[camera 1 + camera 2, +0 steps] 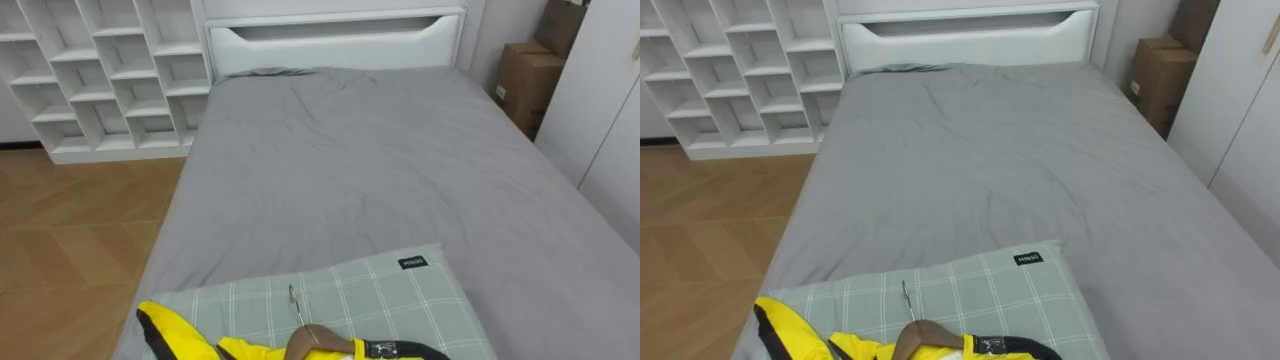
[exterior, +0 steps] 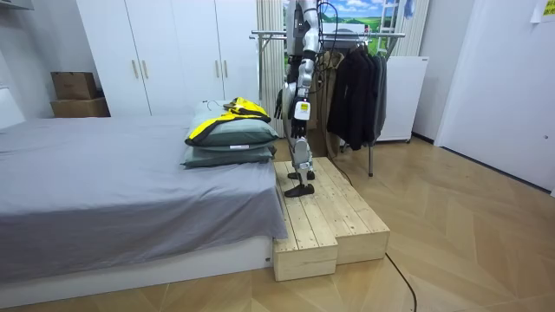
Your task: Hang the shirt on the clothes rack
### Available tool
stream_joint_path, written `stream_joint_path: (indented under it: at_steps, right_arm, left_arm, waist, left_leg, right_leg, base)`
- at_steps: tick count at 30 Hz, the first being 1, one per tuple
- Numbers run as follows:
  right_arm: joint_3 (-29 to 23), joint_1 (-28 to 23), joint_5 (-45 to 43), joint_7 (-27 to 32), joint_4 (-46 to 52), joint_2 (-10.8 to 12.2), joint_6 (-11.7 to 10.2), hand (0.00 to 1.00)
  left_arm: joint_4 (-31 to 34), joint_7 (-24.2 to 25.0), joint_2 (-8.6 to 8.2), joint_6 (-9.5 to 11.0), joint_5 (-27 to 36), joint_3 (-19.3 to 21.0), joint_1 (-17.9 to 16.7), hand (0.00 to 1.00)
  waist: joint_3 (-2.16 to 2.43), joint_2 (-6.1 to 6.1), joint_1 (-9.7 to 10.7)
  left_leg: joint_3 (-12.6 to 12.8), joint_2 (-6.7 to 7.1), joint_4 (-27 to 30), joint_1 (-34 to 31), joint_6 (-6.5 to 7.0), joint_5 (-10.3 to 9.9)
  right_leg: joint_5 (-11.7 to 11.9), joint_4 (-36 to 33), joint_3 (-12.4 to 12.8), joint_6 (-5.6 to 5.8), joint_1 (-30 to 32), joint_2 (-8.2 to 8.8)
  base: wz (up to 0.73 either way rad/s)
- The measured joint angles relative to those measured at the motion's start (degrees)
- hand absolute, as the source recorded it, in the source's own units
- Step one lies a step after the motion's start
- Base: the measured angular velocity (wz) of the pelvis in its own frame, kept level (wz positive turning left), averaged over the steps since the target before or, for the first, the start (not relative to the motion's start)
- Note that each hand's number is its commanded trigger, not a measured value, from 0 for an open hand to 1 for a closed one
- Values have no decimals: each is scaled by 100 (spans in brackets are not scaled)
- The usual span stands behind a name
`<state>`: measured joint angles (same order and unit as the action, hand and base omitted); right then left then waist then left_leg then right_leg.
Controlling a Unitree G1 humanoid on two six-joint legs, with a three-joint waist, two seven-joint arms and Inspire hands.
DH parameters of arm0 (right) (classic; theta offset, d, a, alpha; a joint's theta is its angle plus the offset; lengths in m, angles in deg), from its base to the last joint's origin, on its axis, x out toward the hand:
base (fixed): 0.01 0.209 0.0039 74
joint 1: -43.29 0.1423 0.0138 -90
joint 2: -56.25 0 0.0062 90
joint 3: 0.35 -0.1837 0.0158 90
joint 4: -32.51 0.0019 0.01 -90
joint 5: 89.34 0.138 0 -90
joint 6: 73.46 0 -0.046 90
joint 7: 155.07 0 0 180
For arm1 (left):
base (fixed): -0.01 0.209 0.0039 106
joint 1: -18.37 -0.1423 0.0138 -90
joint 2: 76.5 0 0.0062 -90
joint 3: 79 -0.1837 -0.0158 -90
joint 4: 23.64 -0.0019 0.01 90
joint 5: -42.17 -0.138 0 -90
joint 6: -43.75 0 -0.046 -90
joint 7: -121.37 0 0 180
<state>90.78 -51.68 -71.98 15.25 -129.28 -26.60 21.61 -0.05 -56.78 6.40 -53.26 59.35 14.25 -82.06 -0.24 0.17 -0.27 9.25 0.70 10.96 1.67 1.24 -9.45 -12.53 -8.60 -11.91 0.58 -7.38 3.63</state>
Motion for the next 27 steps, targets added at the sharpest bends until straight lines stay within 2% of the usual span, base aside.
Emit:
stream_joint_path:
  at_steps: [9,27]
  right_arm:
    - [30,43,202,-24,-7,6,-8,0]
    - [3,64,263,94,-187,11,-11,0]
  left_arm:
    - [0,-9,-11,112,2,-17,60,0]
    - [-6,-120,-28,123,14,-13,52,0]
  waist:
    - [-9,-4,8]
    - [-10,8,2]
  left_leg:
    - [-6,2,0,-9,0,0]
    - [-5,2,-8,-5,0,0]
  right_leg:
    - [0,4,-28,0,3,6]
    - [0,0,-18,0,9,4]
  base:
    - [0]
    - [0]
